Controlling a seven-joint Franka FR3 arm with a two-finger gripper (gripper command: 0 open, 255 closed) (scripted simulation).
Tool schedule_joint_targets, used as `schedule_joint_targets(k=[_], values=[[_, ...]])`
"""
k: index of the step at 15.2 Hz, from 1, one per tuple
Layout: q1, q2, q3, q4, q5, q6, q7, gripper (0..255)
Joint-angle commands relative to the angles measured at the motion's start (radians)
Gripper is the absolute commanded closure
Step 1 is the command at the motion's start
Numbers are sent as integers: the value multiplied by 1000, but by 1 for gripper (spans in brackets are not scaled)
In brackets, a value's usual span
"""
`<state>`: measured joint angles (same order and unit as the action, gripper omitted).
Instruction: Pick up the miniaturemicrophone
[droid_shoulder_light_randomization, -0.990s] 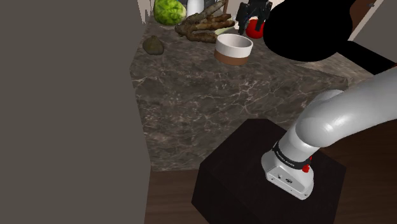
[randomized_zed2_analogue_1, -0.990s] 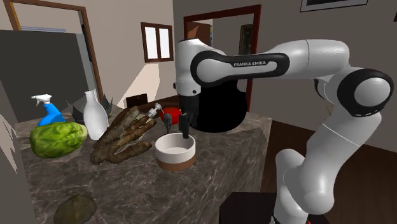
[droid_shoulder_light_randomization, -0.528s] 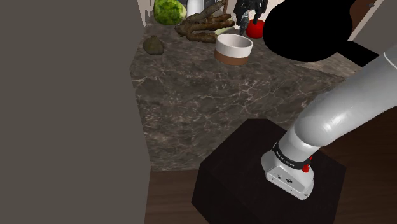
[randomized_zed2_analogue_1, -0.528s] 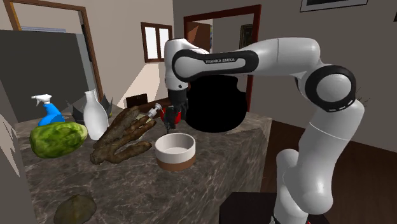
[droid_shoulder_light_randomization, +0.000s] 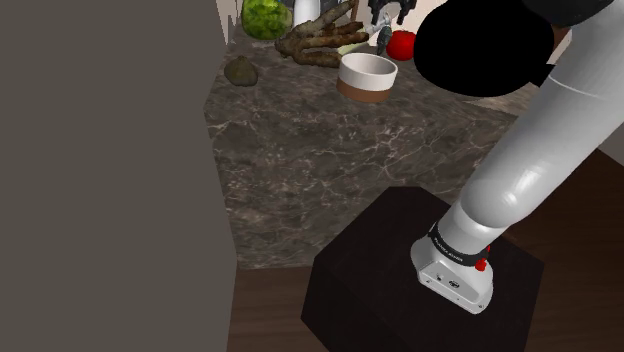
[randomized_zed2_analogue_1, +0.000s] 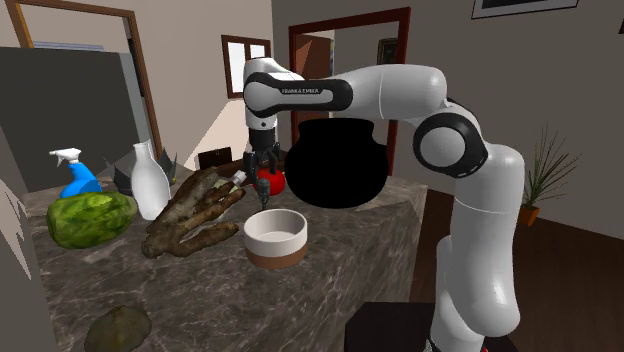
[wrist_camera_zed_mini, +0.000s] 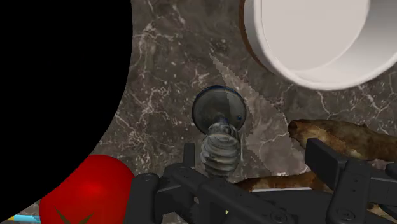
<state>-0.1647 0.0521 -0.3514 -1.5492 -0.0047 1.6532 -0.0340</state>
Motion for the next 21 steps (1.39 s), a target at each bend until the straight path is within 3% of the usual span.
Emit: schedule_joint_targets(k=[1,3,12,13,21], values=[[-21,68,-17,82,29,-12,-11,0],[-40,118,-26,147,50,-27,-21,0],[-32,93,-23,12,40,84,-14,0],[-31,91,-22,9,40,85,-13,255],[-30,90,-22,6,39,87,-12,255]])
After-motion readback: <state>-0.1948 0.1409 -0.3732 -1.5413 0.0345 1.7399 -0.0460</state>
